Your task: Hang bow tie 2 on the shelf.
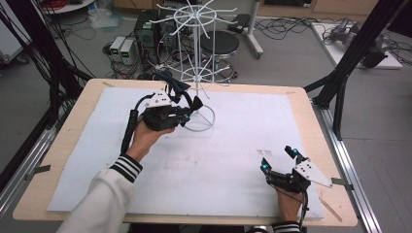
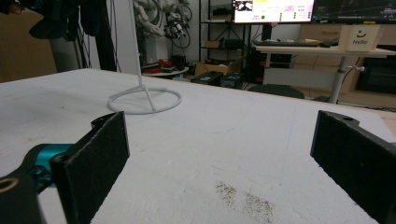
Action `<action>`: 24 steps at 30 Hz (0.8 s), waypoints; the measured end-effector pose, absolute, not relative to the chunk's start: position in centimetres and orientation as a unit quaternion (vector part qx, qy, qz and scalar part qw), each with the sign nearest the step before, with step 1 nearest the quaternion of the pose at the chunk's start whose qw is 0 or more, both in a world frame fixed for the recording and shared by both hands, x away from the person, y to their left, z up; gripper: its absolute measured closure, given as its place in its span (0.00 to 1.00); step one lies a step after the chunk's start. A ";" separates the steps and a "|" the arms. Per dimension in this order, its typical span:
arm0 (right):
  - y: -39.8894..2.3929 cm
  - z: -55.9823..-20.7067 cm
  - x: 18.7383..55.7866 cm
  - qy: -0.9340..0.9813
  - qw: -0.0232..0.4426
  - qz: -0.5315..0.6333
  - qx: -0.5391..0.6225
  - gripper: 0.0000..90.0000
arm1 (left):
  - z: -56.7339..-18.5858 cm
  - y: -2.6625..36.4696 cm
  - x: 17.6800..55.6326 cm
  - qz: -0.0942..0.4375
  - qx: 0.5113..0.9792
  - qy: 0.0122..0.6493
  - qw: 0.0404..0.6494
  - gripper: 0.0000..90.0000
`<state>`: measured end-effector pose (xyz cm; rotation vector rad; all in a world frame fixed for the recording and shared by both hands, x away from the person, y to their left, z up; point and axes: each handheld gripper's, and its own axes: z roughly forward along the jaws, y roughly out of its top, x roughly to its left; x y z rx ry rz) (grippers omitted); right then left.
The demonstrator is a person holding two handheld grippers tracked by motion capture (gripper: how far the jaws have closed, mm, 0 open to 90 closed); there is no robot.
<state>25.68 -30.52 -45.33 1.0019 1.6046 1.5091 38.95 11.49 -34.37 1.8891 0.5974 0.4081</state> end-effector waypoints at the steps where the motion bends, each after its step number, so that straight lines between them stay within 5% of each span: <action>1: -30.5 -45.3 25.7 0.620 0.353 0.583 0.388 0.04 | -34.5 11.6 39.0 0.172 0.792 0.253 0.528 0.86; 11: -30.5 -45.3 25.7 0.620 0.352 0.584 0.388 0.04 | -35.2 12.0 39.3 0.166 0.794 0.260 0.524 0.82; 18: -30.6 -45.3 25.6 0.619 0.351 0.586 0.387 0.04 | -35.3 12.5 38.0 0.189 0.783 0.240 0.542 0.25; 24: -30.6 -45.3 25.7 0.619 0.351 0.586 0.387 0.04 | -35.4 13.4 37.1 0.195 0.770 0.234 0.561 0.16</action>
